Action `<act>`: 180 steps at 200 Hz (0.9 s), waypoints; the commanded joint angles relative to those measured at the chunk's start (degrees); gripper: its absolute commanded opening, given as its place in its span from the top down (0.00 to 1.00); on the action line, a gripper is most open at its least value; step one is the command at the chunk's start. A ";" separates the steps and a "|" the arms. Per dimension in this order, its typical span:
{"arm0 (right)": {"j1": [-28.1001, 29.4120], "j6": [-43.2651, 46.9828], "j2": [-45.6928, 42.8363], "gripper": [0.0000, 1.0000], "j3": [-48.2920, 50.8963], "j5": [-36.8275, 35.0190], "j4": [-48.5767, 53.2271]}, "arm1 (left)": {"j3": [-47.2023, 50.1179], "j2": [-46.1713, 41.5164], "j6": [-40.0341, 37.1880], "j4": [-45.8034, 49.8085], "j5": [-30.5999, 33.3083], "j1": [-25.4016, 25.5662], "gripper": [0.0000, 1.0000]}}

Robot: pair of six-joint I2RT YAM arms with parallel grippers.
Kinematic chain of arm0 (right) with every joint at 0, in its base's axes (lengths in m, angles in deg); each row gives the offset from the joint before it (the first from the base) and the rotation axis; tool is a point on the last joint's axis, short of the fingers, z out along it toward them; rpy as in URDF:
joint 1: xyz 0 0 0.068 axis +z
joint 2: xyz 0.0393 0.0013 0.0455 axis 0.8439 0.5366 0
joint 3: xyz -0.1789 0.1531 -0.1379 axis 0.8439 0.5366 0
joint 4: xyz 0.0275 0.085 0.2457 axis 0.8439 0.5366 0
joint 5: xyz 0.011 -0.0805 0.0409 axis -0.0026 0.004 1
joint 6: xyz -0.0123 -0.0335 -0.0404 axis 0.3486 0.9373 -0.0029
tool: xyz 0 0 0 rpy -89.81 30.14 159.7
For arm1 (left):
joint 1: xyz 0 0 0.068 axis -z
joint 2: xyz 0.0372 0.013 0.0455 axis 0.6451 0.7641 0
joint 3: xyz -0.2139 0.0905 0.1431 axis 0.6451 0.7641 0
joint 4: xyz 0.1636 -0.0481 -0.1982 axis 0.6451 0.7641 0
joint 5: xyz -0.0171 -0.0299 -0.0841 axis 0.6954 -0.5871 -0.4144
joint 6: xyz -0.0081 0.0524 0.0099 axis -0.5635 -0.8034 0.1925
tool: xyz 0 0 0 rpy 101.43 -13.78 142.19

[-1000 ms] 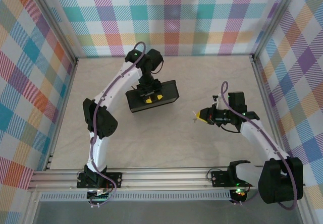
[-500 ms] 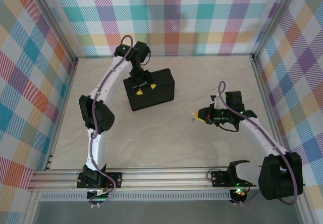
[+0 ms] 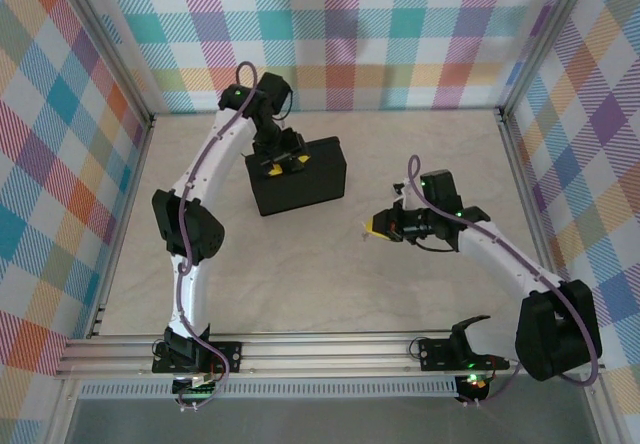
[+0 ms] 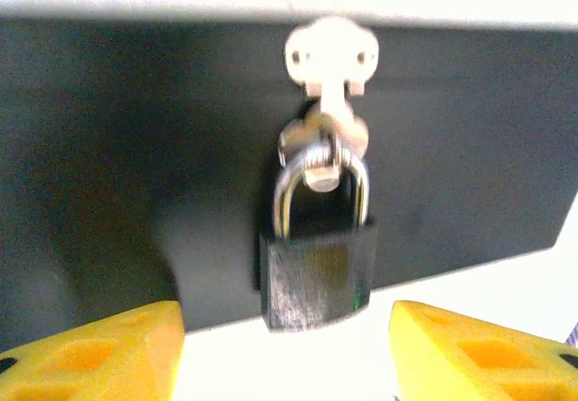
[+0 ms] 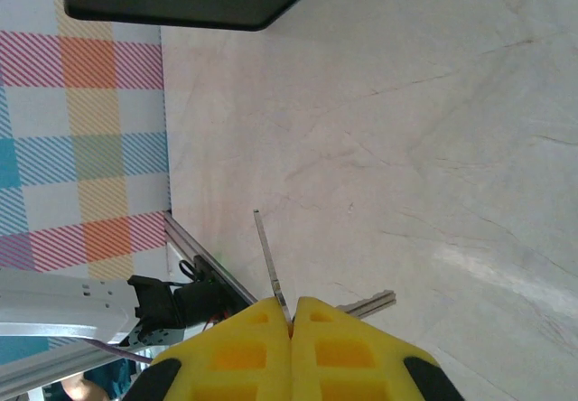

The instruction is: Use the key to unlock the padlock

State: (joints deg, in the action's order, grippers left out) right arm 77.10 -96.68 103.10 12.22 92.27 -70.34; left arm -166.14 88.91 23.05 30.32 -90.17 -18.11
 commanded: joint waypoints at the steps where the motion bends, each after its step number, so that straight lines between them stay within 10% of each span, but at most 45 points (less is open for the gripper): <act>1: 2.39 -1.61 1.62 1.00 -3.20 -2.32 -1.35 | -1.55 -4.02 -2.84 -4.70 -1.18 -3.06 0.38; 124: 10.18 -4.84 3.36 1.00 -7.15 -7.07 -0.70 | -4.05 5.34 -34.31 -17.65 -11.87 -7.17 0.23; 180: 10.90 -5.15 4.03 1.00 -7.34 -7.77 -0.92 | 3.51 2.14 -35.66 -17.66 -23.72 -7.74 0.22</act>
State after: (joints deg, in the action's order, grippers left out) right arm 87.50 -101.31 106.33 6.63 84.90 -71.19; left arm -167.43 95.31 -9.87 13.66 -106.30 -25.06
